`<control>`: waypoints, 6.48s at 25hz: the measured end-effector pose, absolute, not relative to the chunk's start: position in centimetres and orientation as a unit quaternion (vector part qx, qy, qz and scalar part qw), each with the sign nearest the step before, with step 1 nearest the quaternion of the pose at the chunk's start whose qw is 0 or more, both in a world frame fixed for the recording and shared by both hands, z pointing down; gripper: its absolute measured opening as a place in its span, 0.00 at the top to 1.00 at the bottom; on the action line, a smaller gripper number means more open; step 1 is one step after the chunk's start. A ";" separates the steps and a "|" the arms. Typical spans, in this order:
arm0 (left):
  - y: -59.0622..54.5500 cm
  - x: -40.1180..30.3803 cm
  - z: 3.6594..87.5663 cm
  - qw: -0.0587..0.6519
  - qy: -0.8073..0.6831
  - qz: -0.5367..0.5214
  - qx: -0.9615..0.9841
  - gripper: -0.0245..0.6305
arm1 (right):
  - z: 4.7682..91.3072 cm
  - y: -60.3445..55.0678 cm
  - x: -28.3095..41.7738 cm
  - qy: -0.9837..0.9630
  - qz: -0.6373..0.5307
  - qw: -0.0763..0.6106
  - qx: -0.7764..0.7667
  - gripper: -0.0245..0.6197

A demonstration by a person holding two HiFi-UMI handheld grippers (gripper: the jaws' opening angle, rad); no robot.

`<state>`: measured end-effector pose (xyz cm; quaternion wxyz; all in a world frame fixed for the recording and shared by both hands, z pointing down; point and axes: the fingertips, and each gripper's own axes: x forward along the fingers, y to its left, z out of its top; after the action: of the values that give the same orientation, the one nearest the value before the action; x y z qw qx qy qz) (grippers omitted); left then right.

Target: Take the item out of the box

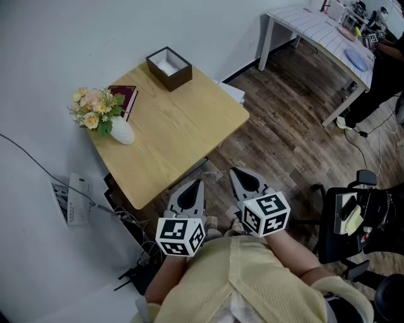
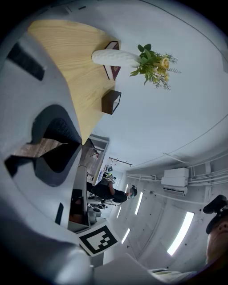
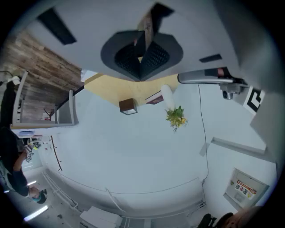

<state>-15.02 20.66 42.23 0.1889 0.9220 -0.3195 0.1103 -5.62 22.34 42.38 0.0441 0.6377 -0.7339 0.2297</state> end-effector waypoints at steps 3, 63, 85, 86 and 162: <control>19.9 -15.5 42.5 0.193 -0.318 0.111 0.921 0.93 | 42.4 21.5 -6.0 -0.733 0.239 0.030 0.636 0.92; 2.4 -8.3 44.0 0.196 -0.402 0.141 0.883 0.93 | 43.8 4.2 1.4 -0.783 0.243 0.065 0.569 0.91; -8.9 -8.4 43.7 0.205 -0.393 0.127 0.888 0.93 | 43.1 -7.4 -0.8 -0.806 0.228 0.098 0.537 0.91; -9.3 -8.3 43.6 0.204 -0.396 0.125 0.886 0.93 | 43.1 -7.8 -0.7 -0.808 0.227 0.099 0.535 0.91; -30.2 -8.2 46.1 0.134 -0.488 0.335 0.795 0.87 | 43.8 -23.5 -1.4 -0.904 0.225 0.122 0.342 0.91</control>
<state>-8.17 -30.20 46.08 0.1336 0.7947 -0.4882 0.3351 -1.37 -23.52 43.80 0.1222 0.3417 -0.9042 0.2252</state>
